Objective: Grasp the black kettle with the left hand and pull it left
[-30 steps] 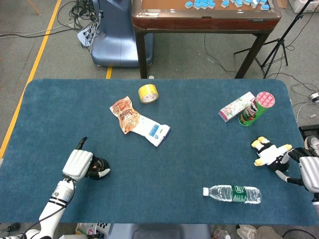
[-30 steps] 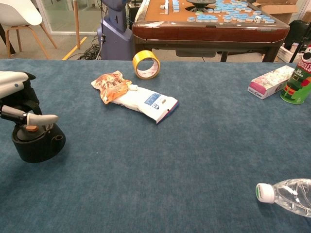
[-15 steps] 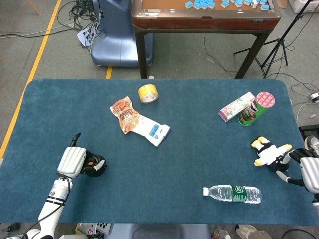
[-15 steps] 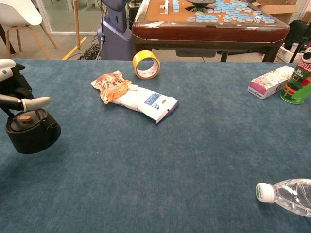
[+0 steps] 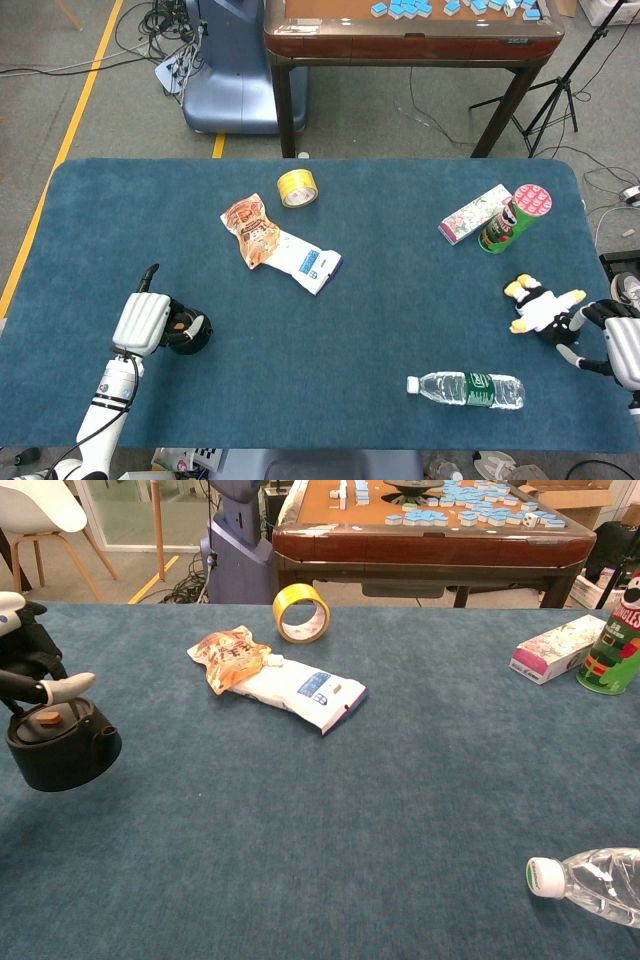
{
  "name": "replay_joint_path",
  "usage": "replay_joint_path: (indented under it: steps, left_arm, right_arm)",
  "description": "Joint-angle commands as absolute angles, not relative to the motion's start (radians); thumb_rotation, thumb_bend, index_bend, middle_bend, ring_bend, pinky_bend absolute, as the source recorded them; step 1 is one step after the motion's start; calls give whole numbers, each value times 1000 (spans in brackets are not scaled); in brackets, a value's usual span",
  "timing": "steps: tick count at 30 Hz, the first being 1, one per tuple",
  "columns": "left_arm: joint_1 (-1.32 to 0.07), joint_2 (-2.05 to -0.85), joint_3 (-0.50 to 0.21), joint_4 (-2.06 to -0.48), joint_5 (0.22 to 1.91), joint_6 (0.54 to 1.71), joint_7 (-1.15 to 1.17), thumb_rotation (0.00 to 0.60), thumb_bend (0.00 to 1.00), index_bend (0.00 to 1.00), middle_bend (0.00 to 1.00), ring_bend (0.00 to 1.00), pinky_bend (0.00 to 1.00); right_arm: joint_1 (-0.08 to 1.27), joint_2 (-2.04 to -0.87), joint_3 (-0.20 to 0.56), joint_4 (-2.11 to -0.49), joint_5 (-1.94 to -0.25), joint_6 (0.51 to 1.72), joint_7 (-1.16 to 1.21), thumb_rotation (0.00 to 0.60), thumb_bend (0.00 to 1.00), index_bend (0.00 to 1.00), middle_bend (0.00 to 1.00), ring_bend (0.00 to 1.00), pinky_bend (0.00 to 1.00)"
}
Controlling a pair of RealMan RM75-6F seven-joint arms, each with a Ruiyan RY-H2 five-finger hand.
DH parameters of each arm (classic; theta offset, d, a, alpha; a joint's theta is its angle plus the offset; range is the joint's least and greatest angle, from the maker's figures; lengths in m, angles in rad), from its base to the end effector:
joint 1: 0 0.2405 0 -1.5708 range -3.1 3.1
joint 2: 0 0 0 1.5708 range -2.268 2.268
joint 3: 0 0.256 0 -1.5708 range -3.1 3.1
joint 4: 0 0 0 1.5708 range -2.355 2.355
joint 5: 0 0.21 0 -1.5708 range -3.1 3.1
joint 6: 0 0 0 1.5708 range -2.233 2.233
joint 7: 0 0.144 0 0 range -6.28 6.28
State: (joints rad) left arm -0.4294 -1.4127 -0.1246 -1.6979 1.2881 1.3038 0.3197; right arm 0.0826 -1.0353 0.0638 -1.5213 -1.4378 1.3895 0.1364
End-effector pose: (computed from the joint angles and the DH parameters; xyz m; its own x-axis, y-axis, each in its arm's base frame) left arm -0.2013 0.2720 0.0524 0.3284 0.0796 0.9412 0.9304 -0.1990 -0.3078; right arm -0.3473 -0.1844 0.1929 0.4167 -0.0620 0.9069 -0.9041 0.0756 0.4205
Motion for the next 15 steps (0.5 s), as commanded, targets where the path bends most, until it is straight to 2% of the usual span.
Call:
replay_joint_path:
  steps: [1, 6, 9, 15]
  left_arm:
    - [-427, -1414, -126, -1696, 1293, 1309, 319, 359, 306, 1000, 1000, 983, 52]
    - [-426, -1411, -127, -1696, 1298, 1310, 326, 369, 308, 1000, 1000, 988, 183]
    - [-425, -1408, -127, -1699, 1298, 1307, 332, 388, 308, 1000, 1000, 989, 244]
    - [-426, -1405, -127, -1702, 1297, 1301, 342, 434, 308, 1000, 1000, 997, 436]
  right_arm:
    - [82, -1035, 64, -1521, -1437, 1390, 137, 600, 178, 540, 459, 283, 286]
    - [80, -1035, 63, -1520, -1438, 1391, 138, 600, 178, 540, 459, 282, 286]
    - [79, -1036, 63, -1519, -1437, 1391, 140, 600, 178, 541, 459, 283, 286]
    - [78, -1035, 63, -1518, -1436, 1392, 142, 600, 178, 541, 459, 283, 286]
